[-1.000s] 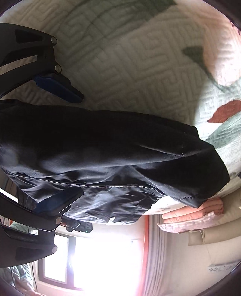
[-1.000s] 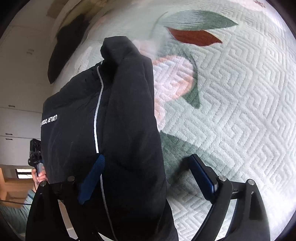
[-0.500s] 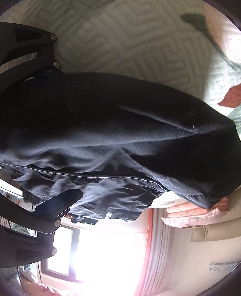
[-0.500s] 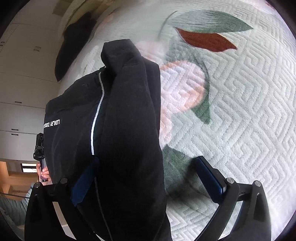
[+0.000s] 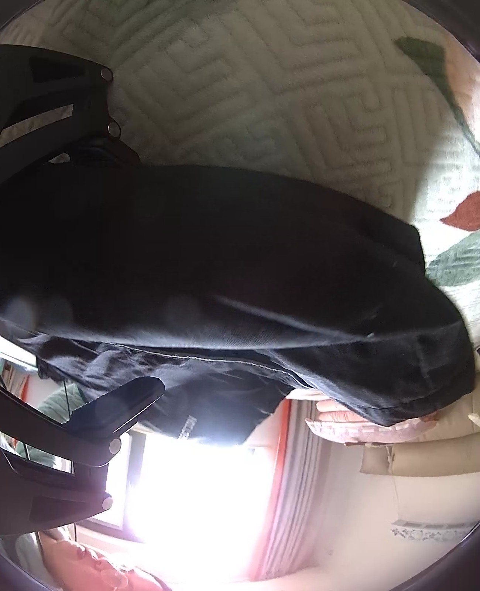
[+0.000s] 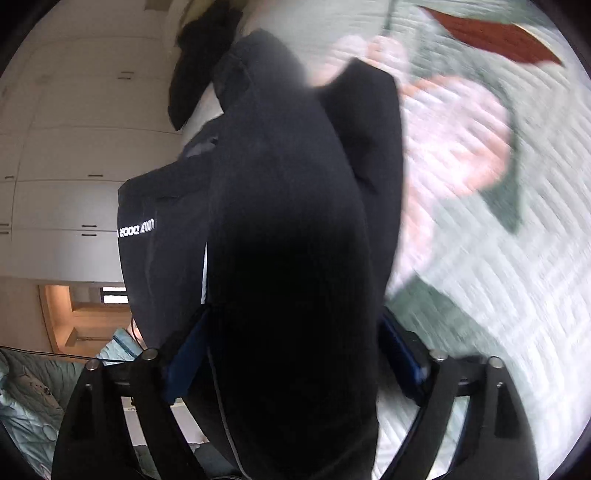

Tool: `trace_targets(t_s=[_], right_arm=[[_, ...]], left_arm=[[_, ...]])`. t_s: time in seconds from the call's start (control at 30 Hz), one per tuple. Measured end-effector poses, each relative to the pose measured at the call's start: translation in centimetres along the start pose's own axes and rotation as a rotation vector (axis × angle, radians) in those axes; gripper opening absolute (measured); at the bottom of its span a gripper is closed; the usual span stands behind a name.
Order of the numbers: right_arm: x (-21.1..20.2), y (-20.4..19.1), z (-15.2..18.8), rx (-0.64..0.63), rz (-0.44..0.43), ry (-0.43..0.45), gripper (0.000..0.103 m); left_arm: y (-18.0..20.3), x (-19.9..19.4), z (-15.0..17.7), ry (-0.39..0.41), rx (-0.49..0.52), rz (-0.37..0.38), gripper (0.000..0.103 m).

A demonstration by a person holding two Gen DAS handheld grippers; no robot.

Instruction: Fold large clothes

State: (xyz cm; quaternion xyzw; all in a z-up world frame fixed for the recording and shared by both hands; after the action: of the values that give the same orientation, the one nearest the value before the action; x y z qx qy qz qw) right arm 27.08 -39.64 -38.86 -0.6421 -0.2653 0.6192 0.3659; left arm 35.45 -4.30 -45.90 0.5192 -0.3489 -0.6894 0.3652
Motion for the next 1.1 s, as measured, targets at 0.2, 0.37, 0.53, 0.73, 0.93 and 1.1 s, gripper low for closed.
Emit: trace_targets(t_s=[0.2,0.37,0.53,0.73,0.93,1.1], right_arm=[[2.0,-0.7,-2.6,-0.022,0.025,0.059,0.083],[0.8,-2.1,-1.3,-0.012,0.009,0.119,0.045],[0.2,-6.3,-0.4,-0.069,0.032,0.170,0.038],[-1.4,-12.2,2.8,-0.115,0.056,0.258,0.038],[-4.0,-18.3,9.0,-0.152,0.084,0.334,0.038],[-3.4,-19.2,13.3,-0.128,0.136,0.336,0.038]], left_arm=[[1.0,1.3,-0.3,0.045,-0.003,-0.078,0.073],[3.6,0.7,0.7,0.118,0.029,-0.007,0.049],[9.0,0.1,2.3,0.166,0.108,0.065,0.045],[16.0,-1.1,5.8,0.192,0.212,0.116,0.045],[21.6,-2.8,10.9,0.194,0.307,0.157,0.045],[18.1,-6.3,16.3,0.156,0.299,0.168,0.045]])
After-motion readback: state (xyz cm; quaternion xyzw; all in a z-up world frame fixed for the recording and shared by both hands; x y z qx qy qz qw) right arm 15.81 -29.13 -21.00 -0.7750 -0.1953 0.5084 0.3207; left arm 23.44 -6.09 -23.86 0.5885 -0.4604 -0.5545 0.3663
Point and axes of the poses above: each gripper's, at about its wrist camera, not at the fingertips, and x roughly the way its jaws point, y to its right, z to its underside, the point moved 10 cm from there along x, roughly the way its jaws point, and after that the axes turned 7 degrees about -y, right-handed, at the moved point
